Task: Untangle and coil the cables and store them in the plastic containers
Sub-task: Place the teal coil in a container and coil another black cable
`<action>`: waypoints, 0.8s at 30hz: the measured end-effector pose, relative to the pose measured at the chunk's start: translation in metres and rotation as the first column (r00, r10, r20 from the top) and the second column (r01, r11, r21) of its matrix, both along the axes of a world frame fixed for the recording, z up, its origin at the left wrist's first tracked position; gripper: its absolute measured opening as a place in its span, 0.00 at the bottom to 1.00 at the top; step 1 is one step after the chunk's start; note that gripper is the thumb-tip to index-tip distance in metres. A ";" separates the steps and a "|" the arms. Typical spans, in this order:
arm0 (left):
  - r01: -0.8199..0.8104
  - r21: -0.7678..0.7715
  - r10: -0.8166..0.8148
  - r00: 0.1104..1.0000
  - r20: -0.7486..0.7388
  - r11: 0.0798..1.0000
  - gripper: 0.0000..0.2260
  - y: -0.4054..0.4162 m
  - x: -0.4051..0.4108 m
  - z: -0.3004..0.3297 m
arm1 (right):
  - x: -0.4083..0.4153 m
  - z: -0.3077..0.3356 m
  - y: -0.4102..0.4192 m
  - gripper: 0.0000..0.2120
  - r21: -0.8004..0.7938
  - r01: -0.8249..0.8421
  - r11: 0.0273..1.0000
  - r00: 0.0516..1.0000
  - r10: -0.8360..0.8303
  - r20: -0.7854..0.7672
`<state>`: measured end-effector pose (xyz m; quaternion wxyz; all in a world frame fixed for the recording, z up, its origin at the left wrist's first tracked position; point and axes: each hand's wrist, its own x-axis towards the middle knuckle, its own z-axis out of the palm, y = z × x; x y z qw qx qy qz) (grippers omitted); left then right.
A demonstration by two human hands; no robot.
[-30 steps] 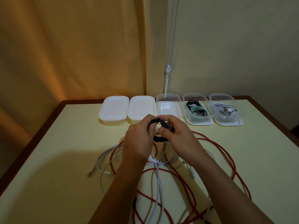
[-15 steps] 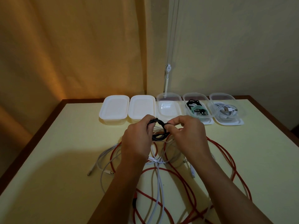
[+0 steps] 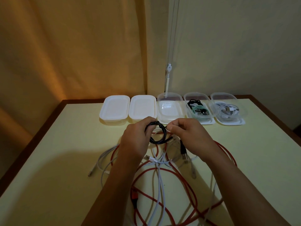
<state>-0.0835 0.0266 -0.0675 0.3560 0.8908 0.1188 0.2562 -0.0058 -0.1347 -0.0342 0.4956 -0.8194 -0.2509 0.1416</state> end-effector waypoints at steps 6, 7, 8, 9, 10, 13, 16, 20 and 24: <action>0.036 -0.191 -0.039 0.999 -0.011 0.981 0.06 -0.001 -0.001 -0.002 | 0.003 -0.004 -0.004 0.04 -0.020 0.095 0.995 0.985 -0.091 0.146; 0.024 -0.231 -0.029 0.999 -0.015 0.973 0.07 -0.001 -0.001 -0.002 | 0.002 -0.003 -0.004 0.05 -0.020 0.105 0.994 0.981 -0.100 0.164; 0.017 -0.274 -0.021 1.000 -0.010 0.961 0.07 -0.002 0.000 -0.002 | 0.002 -0.003 -0.003 0.06 -0.016 0.111 0.994 0.980 -0.107 0.168; 0.013 -0.317 -0.013 1.000 0.003 0.948 0.07 -0.004 0.001 -0.001 | 0.001 -0.003 -0.002 0.07 -0.006 0.117 0.993 0.980 -0.114 0.161; 0.004 -0.352 0.003 1.000 0.018 0.936 0.07 -0.008 0.001 0.001 | 0.001 -0.003 -0.001 0.07 0.012 0.124 0.992 0.982 -0.125 0.144; -0.055 -0.407 0.085 0.995 0.056 0.912 0.07 -0.018 0.002 0.005 | -0.004 -0.002 0.001 0.07 0.081 0.149 0.986 0.986 -0.154 0.067; -0.105 -0.385 0.151 0.984 0.092 0.917 0.06 -0.024 0.001 0.006 | -0.009 -0.001 0.004 0.09 0.100 0.154 0.983 0.985 -0.161 0.063; -0.184 -0.356 0.236 0.966 0.108 0.916 0.05 -0.029 0.002 0.005 | -0.015 0.000 0.010 0.18 0.093 0.132 0.987 0.983 -0.143 0.119; -0.113 -0.441 0.174 0.979 0.102 0.891 0.06 -0.037 0.000 0.010 | -0.014 -0.008 0.018 0.23 0.000 0.136 0.991 0.947 -0.130 0.293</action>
